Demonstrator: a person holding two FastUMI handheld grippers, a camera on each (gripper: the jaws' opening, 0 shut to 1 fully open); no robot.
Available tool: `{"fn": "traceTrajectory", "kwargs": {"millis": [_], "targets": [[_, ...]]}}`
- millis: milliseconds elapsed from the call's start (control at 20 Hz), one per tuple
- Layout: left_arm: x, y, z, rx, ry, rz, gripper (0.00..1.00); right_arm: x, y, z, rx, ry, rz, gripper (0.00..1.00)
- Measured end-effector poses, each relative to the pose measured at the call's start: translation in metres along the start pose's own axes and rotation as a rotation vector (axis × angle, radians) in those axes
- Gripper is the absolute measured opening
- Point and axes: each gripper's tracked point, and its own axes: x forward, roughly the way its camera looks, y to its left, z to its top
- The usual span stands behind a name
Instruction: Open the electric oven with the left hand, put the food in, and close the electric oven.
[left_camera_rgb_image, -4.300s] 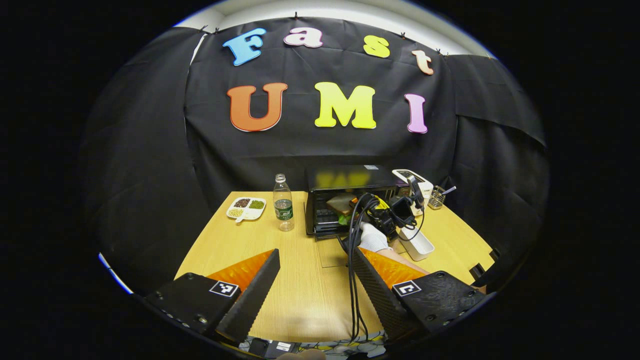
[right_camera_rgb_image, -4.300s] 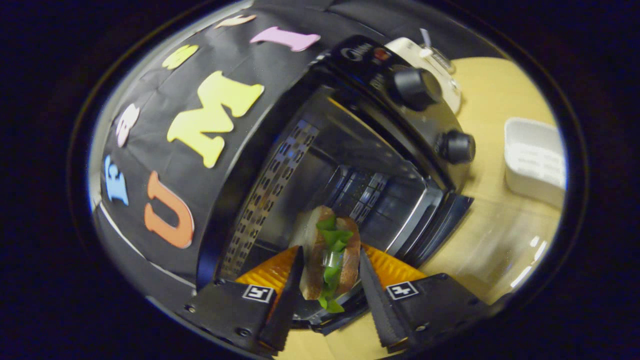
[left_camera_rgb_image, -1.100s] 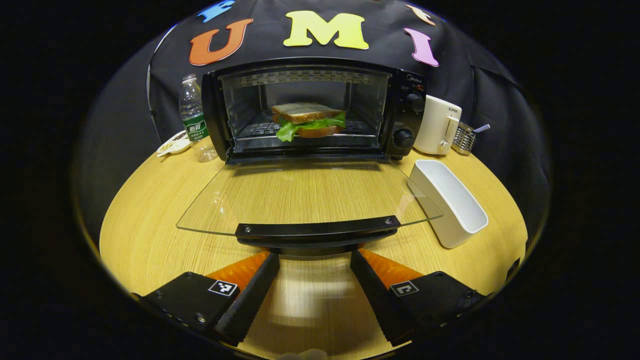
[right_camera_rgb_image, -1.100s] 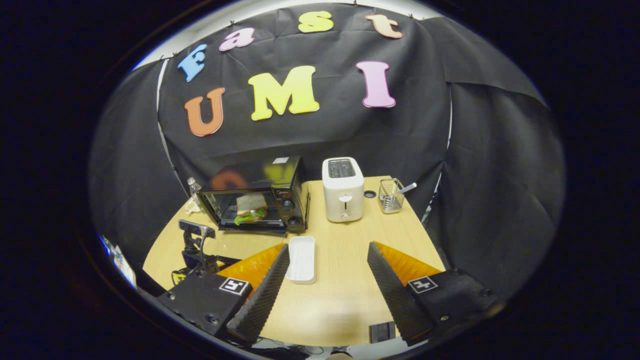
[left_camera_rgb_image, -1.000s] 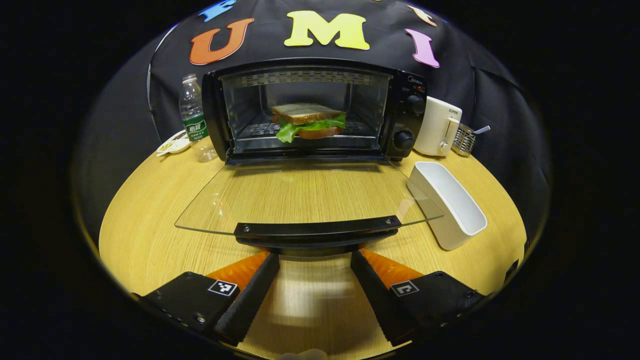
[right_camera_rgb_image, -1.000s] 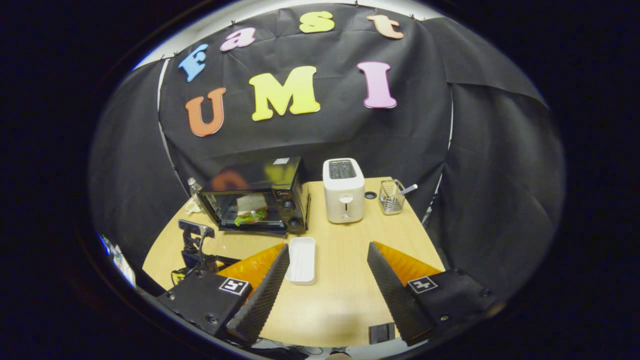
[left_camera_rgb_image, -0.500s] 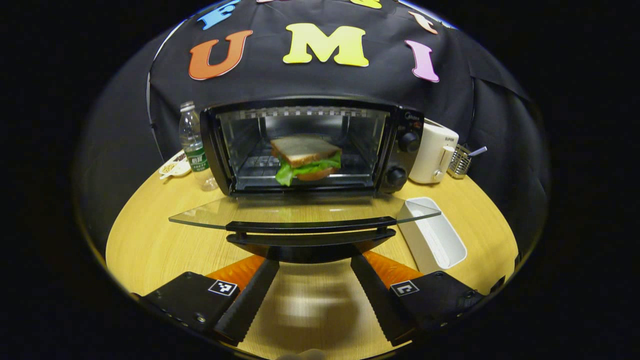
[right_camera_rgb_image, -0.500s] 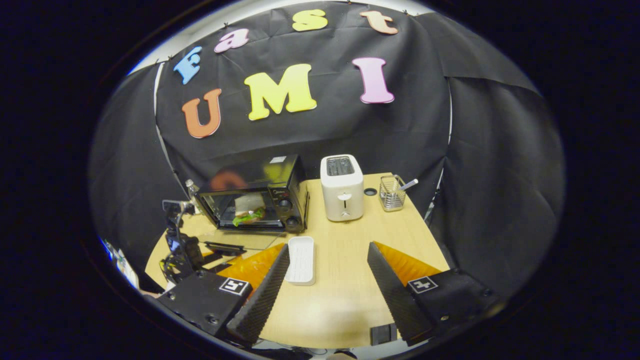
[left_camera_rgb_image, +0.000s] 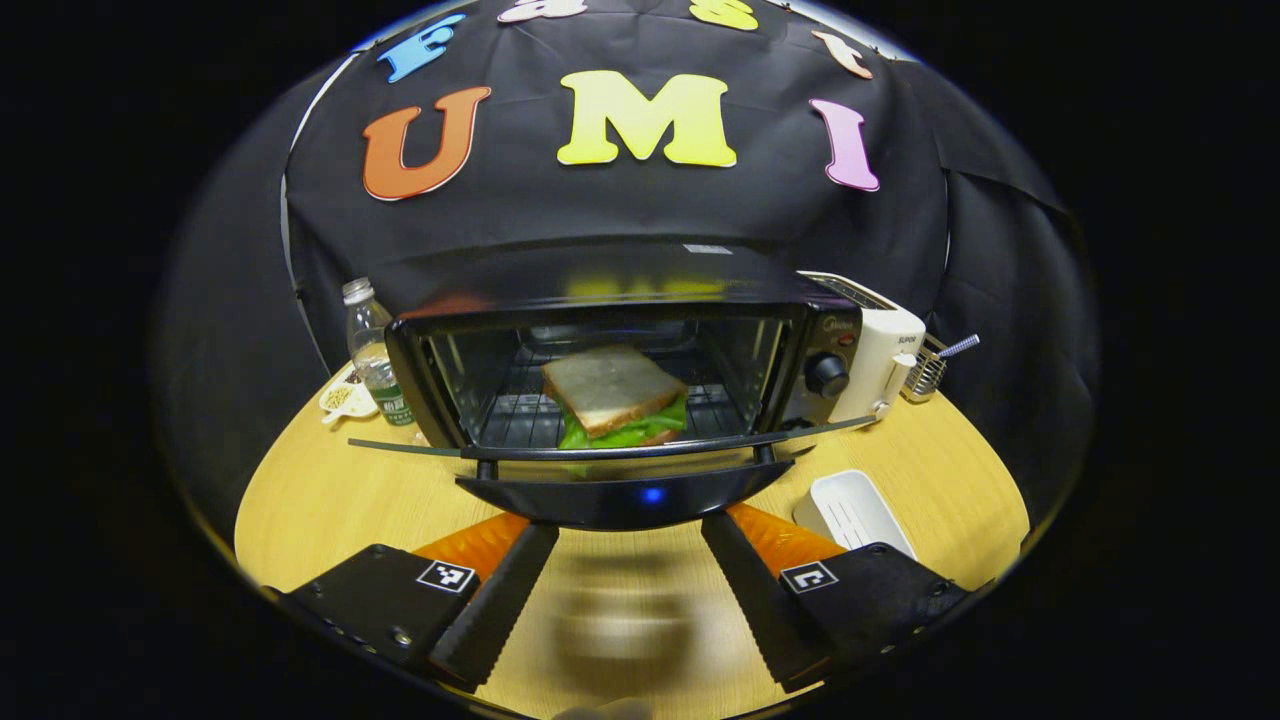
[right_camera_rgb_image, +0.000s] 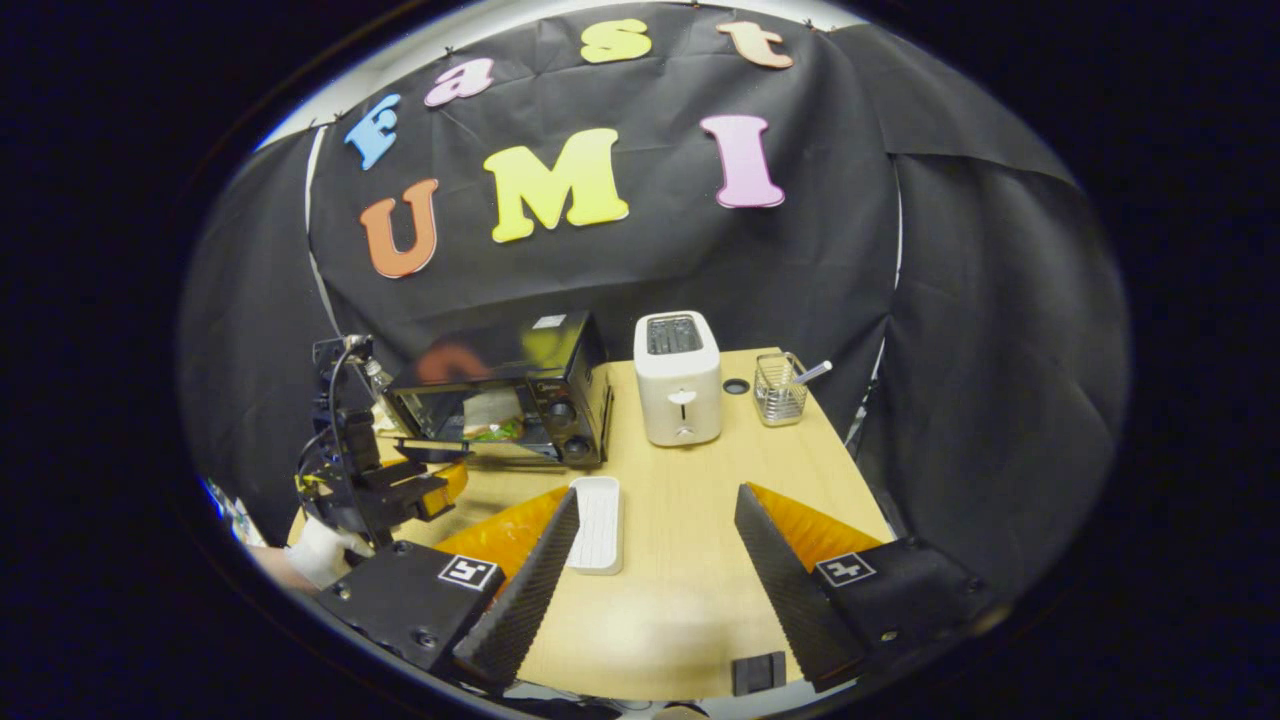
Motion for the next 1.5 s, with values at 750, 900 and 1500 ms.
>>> {"fn": "traceTrajectory", "kwargs": {"millis": [750,900,1500], "targets": [[0.011,-0.004,0.026,0.008,-0.023,0.021,0.96,-0.006,-0.009,0.004,0.004,-0.007,0.007,1.0],[-0.007,-0.005,0.034,0.003,-0.052,0.038,0.96,-0.009,-0.008,0.007,-0.004,-0.014,0.027,1.0],[-0.202,-0.018,0.138,-0.012,-0.363,0.139,0.95,-0.059,-0.003,0.096,-0.1,-0.229,0.19,1.0]]}}
